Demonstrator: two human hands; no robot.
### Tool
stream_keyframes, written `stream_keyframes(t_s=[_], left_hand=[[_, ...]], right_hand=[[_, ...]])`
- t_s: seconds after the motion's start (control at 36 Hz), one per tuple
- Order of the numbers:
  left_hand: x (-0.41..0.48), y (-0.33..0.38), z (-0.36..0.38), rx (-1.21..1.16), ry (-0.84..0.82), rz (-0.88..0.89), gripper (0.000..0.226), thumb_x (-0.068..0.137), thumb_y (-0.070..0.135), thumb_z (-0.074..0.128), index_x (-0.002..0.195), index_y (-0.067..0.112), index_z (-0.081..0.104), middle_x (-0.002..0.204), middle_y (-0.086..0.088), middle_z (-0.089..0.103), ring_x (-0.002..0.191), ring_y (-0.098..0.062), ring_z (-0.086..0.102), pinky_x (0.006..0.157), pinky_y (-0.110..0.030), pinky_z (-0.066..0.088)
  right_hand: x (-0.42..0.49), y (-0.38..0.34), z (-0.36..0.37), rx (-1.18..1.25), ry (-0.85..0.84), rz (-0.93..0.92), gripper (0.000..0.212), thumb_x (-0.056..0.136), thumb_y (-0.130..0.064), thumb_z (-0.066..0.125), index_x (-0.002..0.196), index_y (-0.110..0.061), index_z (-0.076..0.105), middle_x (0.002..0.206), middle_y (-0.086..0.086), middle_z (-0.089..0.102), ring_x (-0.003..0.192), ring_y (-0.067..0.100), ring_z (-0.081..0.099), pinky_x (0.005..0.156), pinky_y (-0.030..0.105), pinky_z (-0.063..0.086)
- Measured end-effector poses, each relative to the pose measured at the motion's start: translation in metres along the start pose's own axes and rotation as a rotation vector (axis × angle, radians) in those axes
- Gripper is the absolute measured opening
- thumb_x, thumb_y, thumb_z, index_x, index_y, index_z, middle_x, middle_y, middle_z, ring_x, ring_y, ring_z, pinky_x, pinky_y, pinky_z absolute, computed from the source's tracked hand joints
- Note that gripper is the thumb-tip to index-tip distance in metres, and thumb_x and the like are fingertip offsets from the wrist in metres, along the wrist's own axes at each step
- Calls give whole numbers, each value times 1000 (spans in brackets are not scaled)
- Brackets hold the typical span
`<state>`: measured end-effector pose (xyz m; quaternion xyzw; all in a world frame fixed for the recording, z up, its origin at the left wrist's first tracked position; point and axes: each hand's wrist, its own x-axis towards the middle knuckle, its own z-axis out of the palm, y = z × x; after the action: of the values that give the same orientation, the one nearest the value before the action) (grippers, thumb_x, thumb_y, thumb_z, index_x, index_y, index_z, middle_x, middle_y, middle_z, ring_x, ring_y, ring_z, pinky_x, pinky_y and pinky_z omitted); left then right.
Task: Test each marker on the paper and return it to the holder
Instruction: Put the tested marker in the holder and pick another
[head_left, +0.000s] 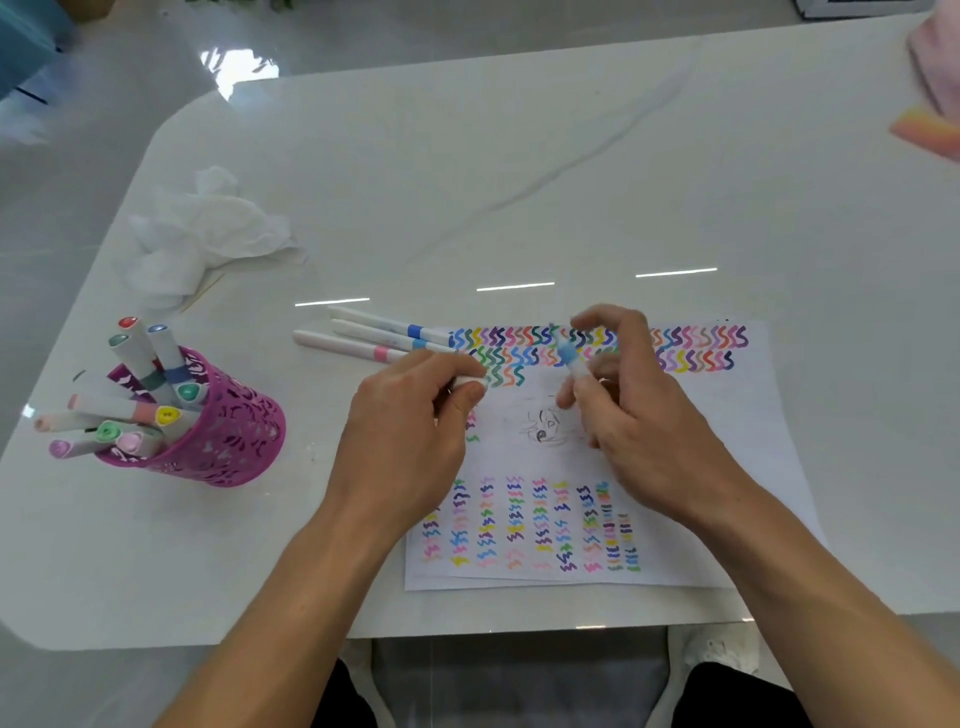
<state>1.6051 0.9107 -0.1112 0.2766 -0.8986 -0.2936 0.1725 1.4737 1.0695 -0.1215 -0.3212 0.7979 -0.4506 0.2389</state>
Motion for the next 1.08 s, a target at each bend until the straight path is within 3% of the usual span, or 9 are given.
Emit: stream_keyframes(t_s=[0.14,0.25,0.36,0.44,0.56,0.64,0.69,0.81,1.08], left_hand=[[-2,0,2,73,-88,27,17,93,22,69,108,26,75,94,18,62,81,-5,59,81,-20,48],[-3,-4,5,130,-101,24,17,90,24,72,106,26,78,97,13,62,92,-11,60,83,-21,43],[-3,-9,7,179,-103,38,18,89,25,73,107,24,78,97,10,63,97,-15,61,84,-28,48],[-4,-11,8,190,-104,46,19,89,25,73,107,24,78,96,9,64,96,-16,61,84,-31,50],[-5,-11,10,204,-105,41,17,89,26,72,105,25,78,95,11,64,92,-14,60,78,-29,49],[-6,-9,10,193,-90,31,15,89,26,72,102,24,77,94,10,65,91,-15,60,76,-34,52],[-6,-9,11,196,-87,26,14,89,25,72,101,25,77,94,10,65,92,-16,60,77,-35,52],[-6,-9,11,196,-87,19,14,89,26,71,102,25,77,95,10,65,94,-15,59,78,-36,51],[-4,-9,12,191,-86,7,13,90,25,69,100,26,76,95,11,64,93,-15,57,79,-35,51]], right_hand=[[4,0,-1,167,101,52,27,107,-14,50,106,-37,63,95,-4,74,69,14,74,72,36,64],[9,2,-1,373,95,135,34,104,-2,44,111,-22,70,94,3,79,84,20,78,76,35,64],[12,6,0,235,110,89,42,90,10,61,113,-26,67,89,1,77,82,9,74,75,28,59],[14,9,3,224,119,65,33,89,-3,73,107,-30,66,86,0,74,75,10,67,70,35,55],[13,4,9,176,154,3,14,96,-43,70,94,-29,70,76,9,65,69,30,61,64,46,52],[15,5,14,207,171,8,24,103,-33,59,88,-26,75,65,2,67,55,15,60,55,33,47],[16,5,17,291,159,27,15,104,-22,60,101,-25,74,67,5,71,52,17,63,50,27,48],[14,9,22,359,160,30,13,92,-18,71,102,-17,64,72,9,74,58,27,70,54,39,57],[15,15,24,293,230,57,27,76,-38,72,84,-13,64,71,6,74,59,23,73,54,43,58]])
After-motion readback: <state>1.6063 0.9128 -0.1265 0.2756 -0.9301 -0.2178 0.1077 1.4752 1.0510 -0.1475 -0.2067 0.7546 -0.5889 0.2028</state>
